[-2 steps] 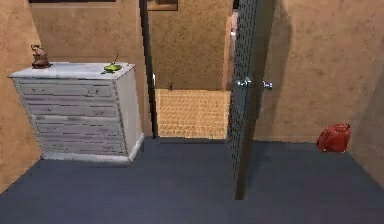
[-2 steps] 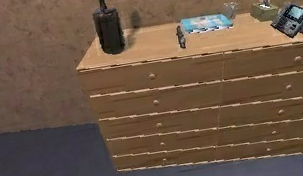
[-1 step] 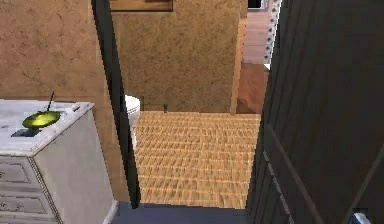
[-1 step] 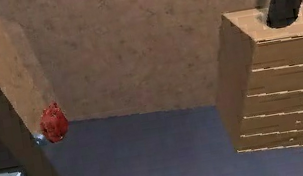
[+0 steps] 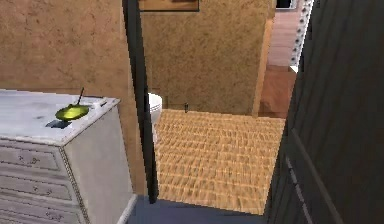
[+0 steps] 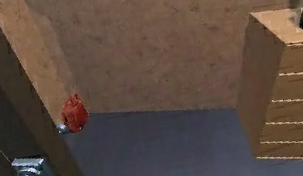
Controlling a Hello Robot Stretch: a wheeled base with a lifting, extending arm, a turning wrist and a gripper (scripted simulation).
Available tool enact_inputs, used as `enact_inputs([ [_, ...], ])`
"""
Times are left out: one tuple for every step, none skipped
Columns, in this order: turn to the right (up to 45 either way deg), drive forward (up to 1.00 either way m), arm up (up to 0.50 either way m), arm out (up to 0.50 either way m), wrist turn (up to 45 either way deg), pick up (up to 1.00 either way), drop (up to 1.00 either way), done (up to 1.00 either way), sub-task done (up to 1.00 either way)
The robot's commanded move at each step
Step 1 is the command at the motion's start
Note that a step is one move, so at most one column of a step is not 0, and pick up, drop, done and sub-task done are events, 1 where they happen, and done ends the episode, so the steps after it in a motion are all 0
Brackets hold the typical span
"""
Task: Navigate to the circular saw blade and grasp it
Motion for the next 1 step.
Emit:
enact_inputs([
  [0.0, 0.15, 0.00, 0.00, 0.0, 0.00, 0.00, 0.00, 0.00],
])
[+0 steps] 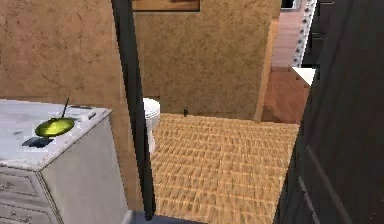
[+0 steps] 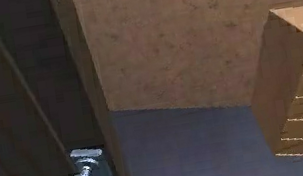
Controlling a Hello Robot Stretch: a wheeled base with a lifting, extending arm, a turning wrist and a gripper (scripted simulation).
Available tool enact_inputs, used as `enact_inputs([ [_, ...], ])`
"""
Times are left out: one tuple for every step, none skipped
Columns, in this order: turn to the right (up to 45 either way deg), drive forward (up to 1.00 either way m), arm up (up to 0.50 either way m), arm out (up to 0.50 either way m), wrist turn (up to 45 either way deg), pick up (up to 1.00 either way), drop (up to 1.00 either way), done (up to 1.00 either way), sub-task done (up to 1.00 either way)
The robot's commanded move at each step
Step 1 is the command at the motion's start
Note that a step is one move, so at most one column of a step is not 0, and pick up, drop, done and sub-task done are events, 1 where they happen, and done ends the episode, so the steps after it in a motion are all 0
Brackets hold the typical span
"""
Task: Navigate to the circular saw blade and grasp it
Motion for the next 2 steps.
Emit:
enact_inputs([
  [0.0, 1.00, 0.00, 0.00, 0.0, 0.00, 0.00, 0.00, 0.00],
  [6.0, 0.00, 0.00, 0.00, 0.0, 0.00, 0.00, 0.00, 0.00],
])
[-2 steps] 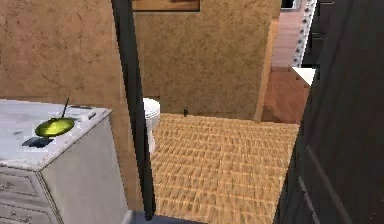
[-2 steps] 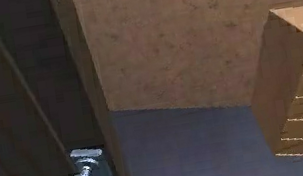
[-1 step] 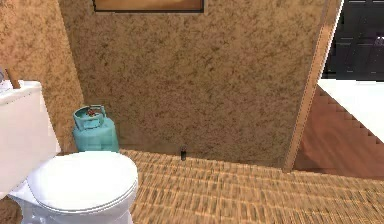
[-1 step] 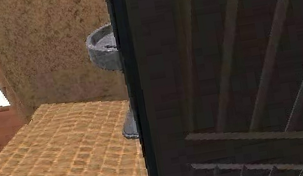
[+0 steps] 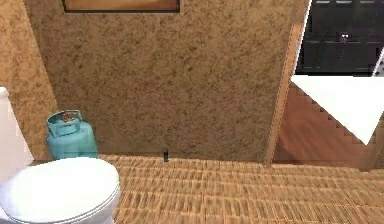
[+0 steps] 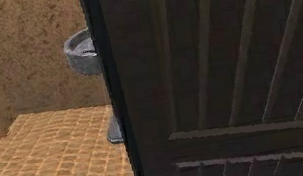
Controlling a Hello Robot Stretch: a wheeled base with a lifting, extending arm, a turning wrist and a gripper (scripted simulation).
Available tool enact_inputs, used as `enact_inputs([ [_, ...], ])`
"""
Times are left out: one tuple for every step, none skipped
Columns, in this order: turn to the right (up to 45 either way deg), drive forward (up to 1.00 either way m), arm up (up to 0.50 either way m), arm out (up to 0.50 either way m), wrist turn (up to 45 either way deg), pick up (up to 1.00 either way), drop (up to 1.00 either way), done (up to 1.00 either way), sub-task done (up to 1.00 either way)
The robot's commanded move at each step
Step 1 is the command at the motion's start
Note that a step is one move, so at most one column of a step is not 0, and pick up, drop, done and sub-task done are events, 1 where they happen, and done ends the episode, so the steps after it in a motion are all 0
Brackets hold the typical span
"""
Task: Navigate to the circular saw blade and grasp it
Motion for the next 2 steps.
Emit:
enact_inputs([
  [0.0, 0.25, 0.00, 0.00, 0.0, 0.00, 0.00, 0.00, 0.00],
  [45.0, 0.00, 0.00, 0.00, 0.0, 0.00, 0.00, 0.00, 0.00],
])
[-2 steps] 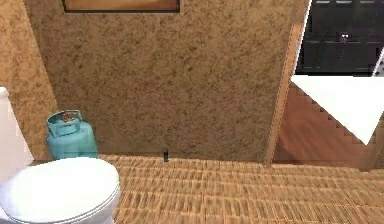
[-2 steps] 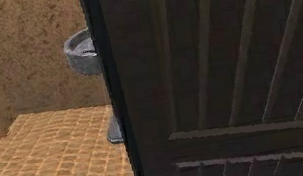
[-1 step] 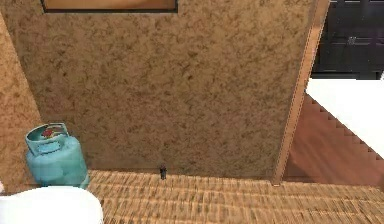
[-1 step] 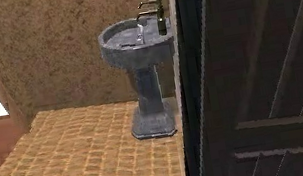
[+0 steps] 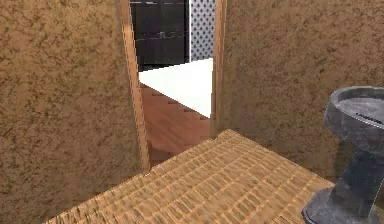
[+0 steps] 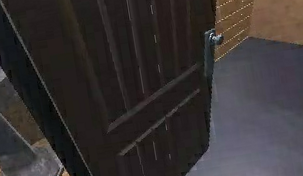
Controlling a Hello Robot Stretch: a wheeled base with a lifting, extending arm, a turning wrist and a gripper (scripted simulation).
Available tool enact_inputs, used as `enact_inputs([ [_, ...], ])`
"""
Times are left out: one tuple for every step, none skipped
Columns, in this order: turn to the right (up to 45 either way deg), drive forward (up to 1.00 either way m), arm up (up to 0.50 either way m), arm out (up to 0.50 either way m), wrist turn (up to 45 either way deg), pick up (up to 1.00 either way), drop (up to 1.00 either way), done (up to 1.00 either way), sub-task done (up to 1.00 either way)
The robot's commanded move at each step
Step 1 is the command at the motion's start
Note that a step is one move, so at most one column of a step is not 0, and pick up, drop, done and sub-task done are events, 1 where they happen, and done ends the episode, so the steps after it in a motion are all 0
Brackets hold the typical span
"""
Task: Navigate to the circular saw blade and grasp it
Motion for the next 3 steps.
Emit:
enact_inputs([
  [0.0, 1.00, 0.00, 0.00, 0.0, 0.00, 0.00, 0.00, 0.00],
  [0.0, 0.60, 0.00, 0.00, 0.0, 0.00, 0.00, 0.00, 0.00],
  [-33.0, 0.00, 0.00, 0.00, 0.0, 0.00, 0.00, 0.00, 0.00],
])
